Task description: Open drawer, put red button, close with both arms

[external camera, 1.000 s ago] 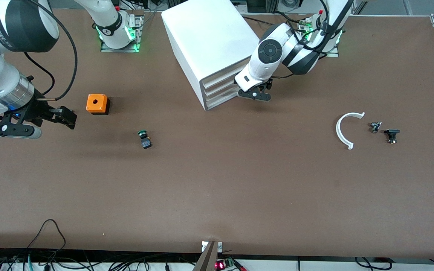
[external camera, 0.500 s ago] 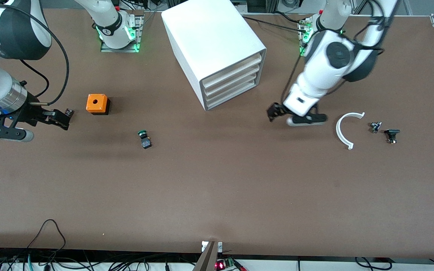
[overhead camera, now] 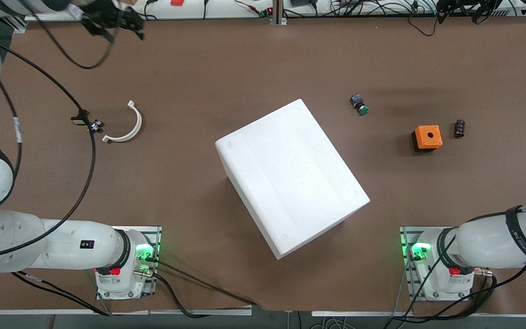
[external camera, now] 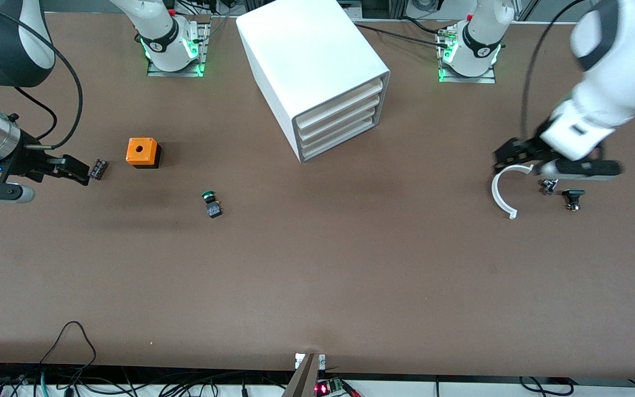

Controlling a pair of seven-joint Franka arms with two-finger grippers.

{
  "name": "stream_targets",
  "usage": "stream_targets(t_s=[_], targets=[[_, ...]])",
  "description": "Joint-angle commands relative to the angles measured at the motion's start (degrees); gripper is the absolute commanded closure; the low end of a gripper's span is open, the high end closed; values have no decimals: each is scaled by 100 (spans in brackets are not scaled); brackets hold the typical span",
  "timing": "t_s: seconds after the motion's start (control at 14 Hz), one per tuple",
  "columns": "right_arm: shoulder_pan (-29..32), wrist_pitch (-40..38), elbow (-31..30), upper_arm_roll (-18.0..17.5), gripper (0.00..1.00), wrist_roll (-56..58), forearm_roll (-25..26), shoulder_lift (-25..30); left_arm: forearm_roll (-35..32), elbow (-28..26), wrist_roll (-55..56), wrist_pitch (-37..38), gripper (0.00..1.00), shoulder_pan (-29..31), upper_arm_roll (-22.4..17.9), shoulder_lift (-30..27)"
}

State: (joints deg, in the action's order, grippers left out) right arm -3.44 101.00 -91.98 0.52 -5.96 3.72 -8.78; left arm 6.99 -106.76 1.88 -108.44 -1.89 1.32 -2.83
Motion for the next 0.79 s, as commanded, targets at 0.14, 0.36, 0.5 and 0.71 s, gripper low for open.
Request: stream_targets(t_s=[0.14,0.36,0.5,0.71], targets=[[-96,-116,-312,124,0,279,-47,324,-521,866,-654,1237,0,-13,-220,-86],[-96,-282,-277,150,0,517,-64,377,-567,867,-663,1228,0,-13,-176,-77],[-96,-301,-277,159,0,508,-82,473,-567,885,-654,1220,0,-13,-185,-69],[-96,-353,-250,142,0,613,-47,587,-567,885,-654,1228,0,-13,-194,-69]])
